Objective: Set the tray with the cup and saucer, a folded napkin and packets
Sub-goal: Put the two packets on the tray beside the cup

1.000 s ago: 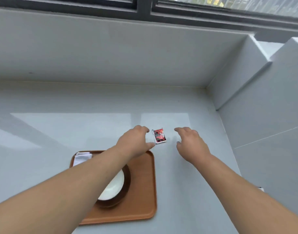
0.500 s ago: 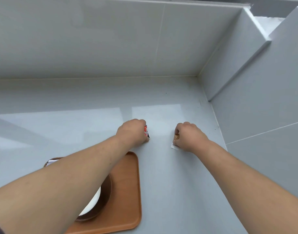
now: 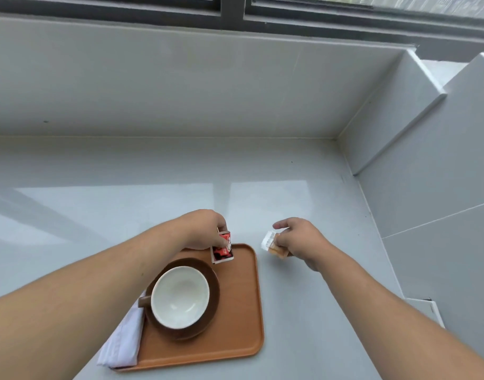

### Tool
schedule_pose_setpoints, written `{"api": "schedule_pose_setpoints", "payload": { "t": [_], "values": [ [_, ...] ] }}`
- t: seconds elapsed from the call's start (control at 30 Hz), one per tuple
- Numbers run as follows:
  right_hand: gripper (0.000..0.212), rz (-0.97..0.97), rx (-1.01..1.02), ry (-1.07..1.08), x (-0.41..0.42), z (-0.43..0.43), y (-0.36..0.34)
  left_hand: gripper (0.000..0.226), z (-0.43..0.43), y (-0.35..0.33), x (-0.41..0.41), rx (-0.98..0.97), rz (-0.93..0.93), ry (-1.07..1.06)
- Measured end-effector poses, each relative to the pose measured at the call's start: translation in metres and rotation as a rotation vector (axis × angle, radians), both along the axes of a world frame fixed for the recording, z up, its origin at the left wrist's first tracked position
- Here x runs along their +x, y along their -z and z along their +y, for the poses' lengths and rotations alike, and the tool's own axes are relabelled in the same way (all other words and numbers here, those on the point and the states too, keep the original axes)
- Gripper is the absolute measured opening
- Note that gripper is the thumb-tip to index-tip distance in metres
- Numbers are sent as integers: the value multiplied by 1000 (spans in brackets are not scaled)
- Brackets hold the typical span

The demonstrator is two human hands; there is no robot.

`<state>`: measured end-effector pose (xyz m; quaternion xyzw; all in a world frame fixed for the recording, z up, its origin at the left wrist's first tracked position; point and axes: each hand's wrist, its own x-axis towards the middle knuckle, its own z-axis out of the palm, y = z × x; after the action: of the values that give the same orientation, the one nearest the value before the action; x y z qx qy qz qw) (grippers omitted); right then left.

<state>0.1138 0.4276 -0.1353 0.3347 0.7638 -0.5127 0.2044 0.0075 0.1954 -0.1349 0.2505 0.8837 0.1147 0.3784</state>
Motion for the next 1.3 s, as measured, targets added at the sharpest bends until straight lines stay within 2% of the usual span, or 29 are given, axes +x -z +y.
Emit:
{"api": "schedule_pose_setpoints", "payload": {
  "t": [0.17,0.37,0.47,0.7,0.93,1.07,1.13,1.2,1.23,1.3],
  "values": [
    [10,-2,58,-81,12,-49,13,20,-11,15,13,27,24,-62],
    [13,-1,272,-217,9,-63,25,23,-12,25,24,46,88,-85],
    [21,10,387,-291,4,-60,28,28,-10,28,25,28,142,-84],
    [13,43,524,-481,-3,-60,33,38,-4,34,30,-4,220,-95],
    [27,75,615,-500,1,-59,40,52,-10,32,30,-8,277,-170],
    [30,81,709,-554,2,-62,28,39,-39,25,31,43,264,-265],
    [29,153,708,-501,-1,-71,13,34,-65,18,34,103,258,-397],
    [15,254,627,-432,-12,-90,-10,30,-96,7,41,174,202,-562],
    [9,287,557,-428,-19,-105,-24,28,-113,1,45,231,116,-657],
    [17,319,418,-532,-31,-145,-50,25,-146,-10,60,360,-162,-845]
  ]
}}
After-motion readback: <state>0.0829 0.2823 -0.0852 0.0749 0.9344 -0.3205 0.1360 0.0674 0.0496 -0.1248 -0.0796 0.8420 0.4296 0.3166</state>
